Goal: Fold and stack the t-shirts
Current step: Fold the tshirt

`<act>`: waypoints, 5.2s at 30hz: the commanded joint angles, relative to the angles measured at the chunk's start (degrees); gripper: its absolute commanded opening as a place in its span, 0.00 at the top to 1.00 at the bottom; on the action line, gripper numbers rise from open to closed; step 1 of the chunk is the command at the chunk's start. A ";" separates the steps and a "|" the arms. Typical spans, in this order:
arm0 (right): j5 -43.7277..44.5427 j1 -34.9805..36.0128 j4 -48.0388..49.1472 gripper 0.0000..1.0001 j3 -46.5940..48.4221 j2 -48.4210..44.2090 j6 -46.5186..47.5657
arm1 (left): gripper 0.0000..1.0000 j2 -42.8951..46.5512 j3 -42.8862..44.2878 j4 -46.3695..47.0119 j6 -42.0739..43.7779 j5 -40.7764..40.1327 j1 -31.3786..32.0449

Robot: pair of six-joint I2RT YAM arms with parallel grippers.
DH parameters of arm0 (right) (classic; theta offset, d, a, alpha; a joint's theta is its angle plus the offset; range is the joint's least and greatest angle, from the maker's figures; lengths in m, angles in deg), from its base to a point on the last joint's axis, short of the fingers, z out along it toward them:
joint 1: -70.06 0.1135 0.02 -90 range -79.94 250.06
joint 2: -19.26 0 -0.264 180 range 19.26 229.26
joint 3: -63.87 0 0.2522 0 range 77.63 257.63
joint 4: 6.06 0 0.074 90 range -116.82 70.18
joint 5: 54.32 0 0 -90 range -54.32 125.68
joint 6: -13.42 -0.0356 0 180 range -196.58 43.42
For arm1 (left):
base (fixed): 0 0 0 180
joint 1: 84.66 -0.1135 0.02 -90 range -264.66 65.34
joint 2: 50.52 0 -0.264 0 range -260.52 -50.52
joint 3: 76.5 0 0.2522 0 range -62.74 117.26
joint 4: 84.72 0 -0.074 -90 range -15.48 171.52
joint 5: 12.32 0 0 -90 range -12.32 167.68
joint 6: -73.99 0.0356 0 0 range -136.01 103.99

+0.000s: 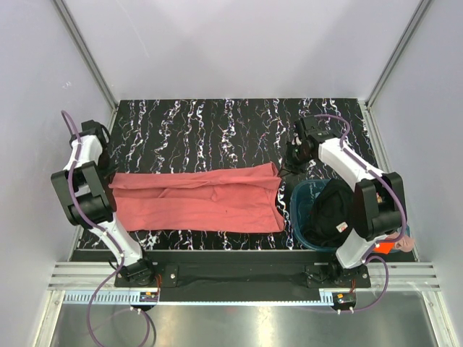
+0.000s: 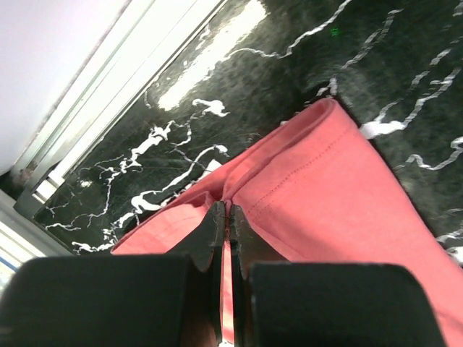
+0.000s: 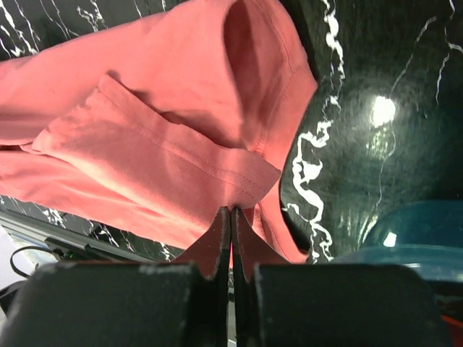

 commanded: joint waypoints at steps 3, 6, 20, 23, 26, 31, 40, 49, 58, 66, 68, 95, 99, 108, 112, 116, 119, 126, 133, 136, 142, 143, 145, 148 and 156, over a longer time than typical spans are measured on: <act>0.83 -0.01 1.82 1.00 -2.62 -3.65 1.01 | 1.00 3.54 -2.50 2.98 -1.12 -4.30 -0.70; -0.40 -0.01 2.70 1.00 -3.59 -2.69 0.92 | 1.00 2.32 -2.51 2.99 -1.47 -3.78 -0.70; -4.18 0.08 4.29 0.99 -8.87 -0.75 2.15 | 0.95 0.82 -4.52 3.08 -3.84 -7.11 -0.79; -4.71 -0.01 2.01 0.88 -8.52 0.83 3.12 | 0.85 0.90 -5.67 2.72 -5.24 -8.69 -0.79; -4.45 0.08 -2.20 0.84 -7.38 1.01 4.26 | 0.82 1.78 -5.94 2.29 -6.04 -9.83 -0.88; -2.78 0.08 -5.73 0.57 -5.10 -4.78 6.10 | 0.41 3.98 -2.16 -0.35 -9.38 -10.89 -1.67; -11.82 1.57 -0.28 0.48 15.72 10.65 5.40 | 0.45 15.23 -9.79 11.31 -10.27 7.70 2.90; -16.57 7.45 -2.57 0.51 31.12 27.37 4.79 | 0.67 6.01 -11.12 13.80 -9.12 20.57 5.01; -17.54 10.10 -3.53 0.51 35.16 33.79 5.58 | 0.71 3.10 -13.31 10.37 -8.67 17.32 4.84; -19.12 10.80 -3.36 0.54 35.43 35.99 6.55 | 0.71 4.33 -13.67 8.96 -9.55 14.25 4.75; -19.39 10.97 -3.10 0.55 35.16 36.25 6.55 | 0.71 4.94 -14.02 9.14 -9.82 14.16 4.75; -17.89 17.39 -2.06 1.00 20.51 23.70 1.03 | 0.69 8.81 -12.44 8.35 -8.85 14.25 4.75; -20.44 20.72 0.42 0.96 12.41 18.94 -2.15 | 0.67 9.87 -12.70 8.35 -8.59 14.16 4.66; -30.13 26.19 -1.15 0.62 7.57 12.53 4.78 | 0.66 12.15 -13.67 7.30 -7.71 13.19 4.75; -17.04 19.60 -1.78 0.51 6.25 7.87 4.45 | 0.63 14.08 -14.46 7.20 -6.92 13.28 4.75; -6.58 14.67 -4.58 0.48 7.38 8.74 5.05 | 0.60 16.89 -16.47 7.21 -5.34 16.88 5.88; 2.48 13.70 -7.22 0.39 8.27 8.83 6.54 | 0.51 21.98 -19.19 7.90 -5.86 20.57 11.93; 7.17 7.82 -7.23 0.35 6.69 9.01 8.04 | 0.48 30.44 -28.52 18.00 -14.99 25.66 37.76; 1.61 6.40 -5.91 0.40 8.27 12.43 11.12 | 0.37 15.43 -15.11 21.10 -12.65 22.08 59.03; 1.97 6.49 -6.17 0.50 7.48 12.52 11.03 | 0.37 8.30 -10.17 18.20 -11.67 18.82 62.91; 1.79 6.40 -6.08 0.60 5.19 11.38 11.20 | 0.40 1.52 -3.56 13.54 -12.36 14.78 67.23; 1.53 6.40 -5.82 0.60 4.58 11.21 11.12 | 0.41 1.87 -3.82 13.45 -12.54 14.16 67.76; 1.09 6.32 -5.03 0.60 3.62 10.59 11.12 | 0.41 3.44 -5.05 13.19 -12.80 12.76 68.99; 0.12 6.40 -4.50 0.59 2.30 10.68 11.82 | 0.41 5.21 -6.37 12.40 -12.28 11.35 70.22; -0.84 6.32 -3.18 0.59 0.18 11.11 11.47 | 0.42 4.86 -8.66 10.11 -14.65 9.77 72.77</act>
